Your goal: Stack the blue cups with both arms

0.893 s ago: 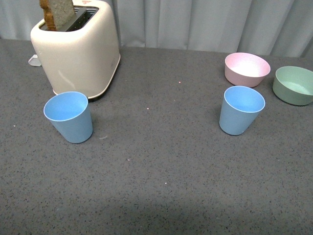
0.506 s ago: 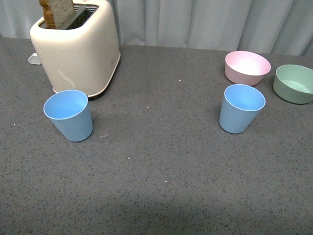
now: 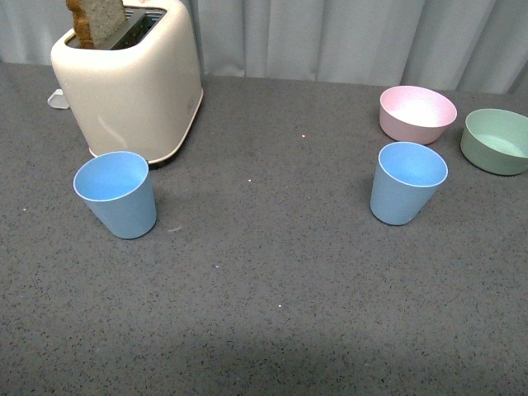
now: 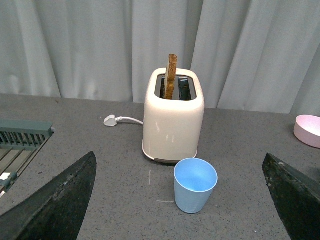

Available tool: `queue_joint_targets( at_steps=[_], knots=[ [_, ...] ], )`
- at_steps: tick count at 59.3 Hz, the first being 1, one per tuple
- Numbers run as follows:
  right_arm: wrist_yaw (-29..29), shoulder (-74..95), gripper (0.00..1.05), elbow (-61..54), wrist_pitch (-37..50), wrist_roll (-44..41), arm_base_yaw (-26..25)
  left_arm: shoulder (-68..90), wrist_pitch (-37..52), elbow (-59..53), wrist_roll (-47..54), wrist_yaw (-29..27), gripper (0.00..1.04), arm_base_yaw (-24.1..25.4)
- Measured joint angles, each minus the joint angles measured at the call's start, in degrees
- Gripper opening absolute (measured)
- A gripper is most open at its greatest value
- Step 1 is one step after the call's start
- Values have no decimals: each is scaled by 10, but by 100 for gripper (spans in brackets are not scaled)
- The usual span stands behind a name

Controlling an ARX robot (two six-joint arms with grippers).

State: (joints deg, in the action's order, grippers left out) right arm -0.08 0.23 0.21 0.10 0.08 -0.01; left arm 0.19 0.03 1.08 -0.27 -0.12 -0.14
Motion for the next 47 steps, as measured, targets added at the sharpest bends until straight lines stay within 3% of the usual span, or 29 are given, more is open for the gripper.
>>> queue_joint_targets(
  at_steps=[5,10,13,31,47],
  knots=[
    [0,0,95,0,0,0,0,1,-1,0,-1,-3,98,0],
    [0,0,95,0,0,0,0,77,-81,34,-47,-124,98,-28],
    [0,0,95,0,0,0,0,140,-66,39,-61,-144,98,-24],
    [0,0,95,0,0,0,0,540,167,138,-104,-36,98,-5],
    [0,0,95,0,0,0,0,848,145,306,-106,11,98,-12]
  ],
)
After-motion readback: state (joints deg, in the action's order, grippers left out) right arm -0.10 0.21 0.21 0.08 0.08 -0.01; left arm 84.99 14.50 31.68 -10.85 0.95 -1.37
